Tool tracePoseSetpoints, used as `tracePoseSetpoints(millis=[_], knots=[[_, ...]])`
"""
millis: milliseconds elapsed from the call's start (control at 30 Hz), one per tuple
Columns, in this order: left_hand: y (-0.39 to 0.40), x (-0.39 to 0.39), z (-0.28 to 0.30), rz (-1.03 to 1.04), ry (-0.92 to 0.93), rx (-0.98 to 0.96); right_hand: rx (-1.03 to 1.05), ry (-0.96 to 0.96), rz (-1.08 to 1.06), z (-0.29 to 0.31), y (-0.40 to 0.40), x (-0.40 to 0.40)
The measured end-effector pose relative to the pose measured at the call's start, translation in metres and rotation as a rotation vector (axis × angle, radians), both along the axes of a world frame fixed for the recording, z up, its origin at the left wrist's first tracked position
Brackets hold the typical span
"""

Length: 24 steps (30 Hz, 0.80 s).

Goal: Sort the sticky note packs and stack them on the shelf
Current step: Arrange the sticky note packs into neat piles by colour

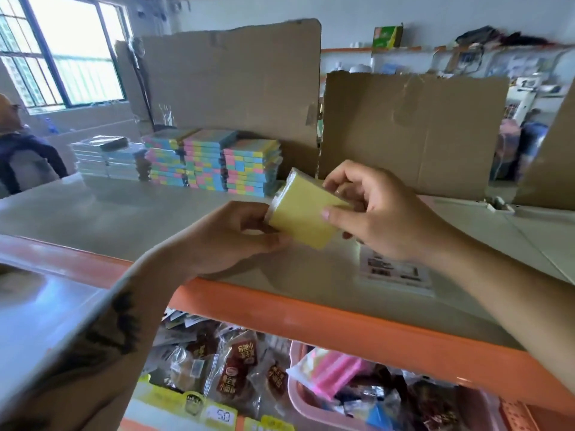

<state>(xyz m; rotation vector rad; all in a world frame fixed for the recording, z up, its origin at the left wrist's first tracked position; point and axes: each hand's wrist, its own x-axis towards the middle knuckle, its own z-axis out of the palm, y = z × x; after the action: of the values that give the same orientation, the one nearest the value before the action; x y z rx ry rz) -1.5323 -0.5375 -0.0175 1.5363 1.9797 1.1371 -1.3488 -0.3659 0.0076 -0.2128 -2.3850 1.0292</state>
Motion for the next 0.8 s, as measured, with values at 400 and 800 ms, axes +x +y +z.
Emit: tracePoseSetpoints(millis=[400,800], knots=[[0.001,-0.002,-0.002,-0.007,-0.317,0.183,-0.095,0.018,0.007,-0.009,-0.015,-0.002],[-0.003,0.001,0.001,-0.068,-0.364,0.245,0.630,0.064,0.035,-0.015,-0.026,0.010]])
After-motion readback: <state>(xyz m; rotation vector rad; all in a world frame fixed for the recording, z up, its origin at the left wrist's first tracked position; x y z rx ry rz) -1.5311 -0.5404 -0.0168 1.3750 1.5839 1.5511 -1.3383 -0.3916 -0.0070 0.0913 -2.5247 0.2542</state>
